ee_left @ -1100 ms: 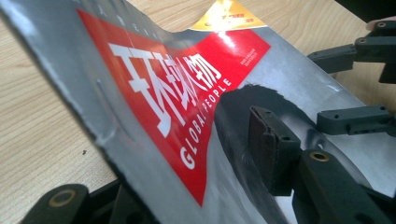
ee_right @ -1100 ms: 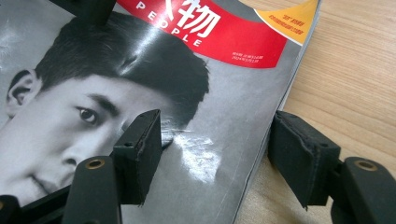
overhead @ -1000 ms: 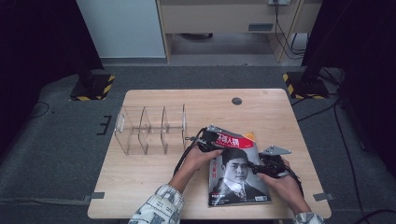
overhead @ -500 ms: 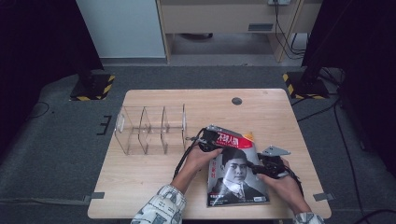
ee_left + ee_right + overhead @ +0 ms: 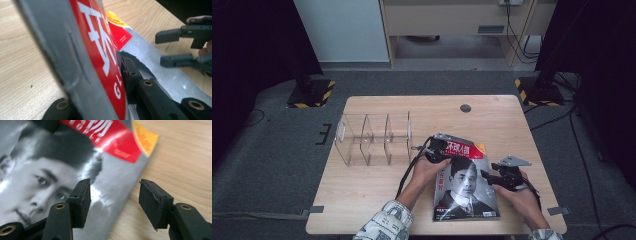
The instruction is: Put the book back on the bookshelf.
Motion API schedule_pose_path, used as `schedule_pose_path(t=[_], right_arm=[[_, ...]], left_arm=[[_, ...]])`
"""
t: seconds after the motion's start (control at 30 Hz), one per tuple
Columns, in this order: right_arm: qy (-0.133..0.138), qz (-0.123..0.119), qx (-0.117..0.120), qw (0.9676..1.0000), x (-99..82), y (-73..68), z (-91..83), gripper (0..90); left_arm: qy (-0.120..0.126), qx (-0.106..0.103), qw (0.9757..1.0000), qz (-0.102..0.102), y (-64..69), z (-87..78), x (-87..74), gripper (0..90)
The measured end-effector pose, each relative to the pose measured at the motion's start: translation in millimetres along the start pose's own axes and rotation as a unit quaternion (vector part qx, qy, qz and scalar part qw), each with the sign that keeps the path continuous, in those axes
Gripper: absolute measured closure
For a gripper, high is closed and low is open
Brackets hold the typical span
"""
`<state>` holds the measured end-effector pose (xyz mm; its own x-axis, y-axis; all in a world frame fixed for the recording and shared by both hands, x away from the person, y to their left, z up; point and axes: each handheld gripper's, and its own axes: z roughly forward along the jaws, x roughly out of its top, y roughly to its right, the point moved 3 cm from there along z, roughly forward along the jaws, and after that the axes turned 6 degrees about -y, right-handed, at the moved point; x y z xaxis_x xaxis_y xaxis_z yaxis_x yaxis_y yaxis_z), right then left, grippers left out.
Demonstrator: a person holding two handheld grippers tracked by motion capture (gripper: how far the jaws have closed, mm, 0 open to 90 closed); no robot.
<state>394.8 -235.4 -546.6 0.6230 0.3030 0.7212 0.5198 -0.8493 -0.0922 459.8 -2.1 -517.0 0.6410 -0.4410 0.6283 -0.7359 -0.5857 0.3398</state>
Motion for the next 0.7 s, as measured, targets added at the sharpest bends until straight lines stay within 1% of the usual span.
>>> schedule_pose_path(t=[0.1, 0.13, 0.23, 0.33, 0.43, 0.57, 0.6, 0.63, 0.7], right_arm=[[0.007, 0.019, -0.01, 0.9998, -0.4, 6.6, -4.4, 43.5], [0.005, 0.017, -0.014, 0.9998, -0.9, 8.2, -4.6, 43.5], [-0.005, 0.021, -0.031, 0.9993, -2.9, 12.4, -4.1, 42.9], [-0.009, 0.032, -0.048, 0.9983, -4.4, 16.6, -4.9, 42.0], [-0.012, 0.04, -0.067, 0.9968, -6.7, 22.0, -5.1, 41.4], [-0.021, 0.053, -0.078, 0.9953, -11.5, 26.8, -3.4, 39.0], [-0.022, 0.051, -0.081, 0.9952, -12.2, 27.8, -3.1, 38.1], [-0.022, 0.051, -0.081, 0.9952, -12.2, 27.8, -3.1, 38.1], [-0.021, 0.052, -0.086, 0.9947, -12.2, 27.5, -2.3, 35.7]], left_arm=[[0.004, 0.0, 1.0, 0.007, 4.1, -3.2, 3.7, 82.8], [0.007, 0.001, 0.9999, 0.01, 6.1, -4.6, 5.3, 83.0], [0.013, 0.001, 0.9998, 0.014, 10.3, -8.9, 9.8, 83.4], [0.015, 0.003, 0.9996, 0.024, 13.0, -13.7, 15.5, 83.8], [0.026, 0.004, 0.9994, 0.024, 15.5, -19.2, 20.7, 84.3], [0.029, 0.01, 0.999, 0.031, 17.8, -24.7, 26.0, 84.7], [0.035, 0.011, 0.9988, 0.034, 20.2, -29.0, 29.9, 84.8], [0.035, 0.011, 0.9988, 0.034, 20.2, -29.0, 29.9, 85.0], [0.045, 0.009, 0.9983, 0.037, 22.8, -34.8, 34.3, 85.4]])
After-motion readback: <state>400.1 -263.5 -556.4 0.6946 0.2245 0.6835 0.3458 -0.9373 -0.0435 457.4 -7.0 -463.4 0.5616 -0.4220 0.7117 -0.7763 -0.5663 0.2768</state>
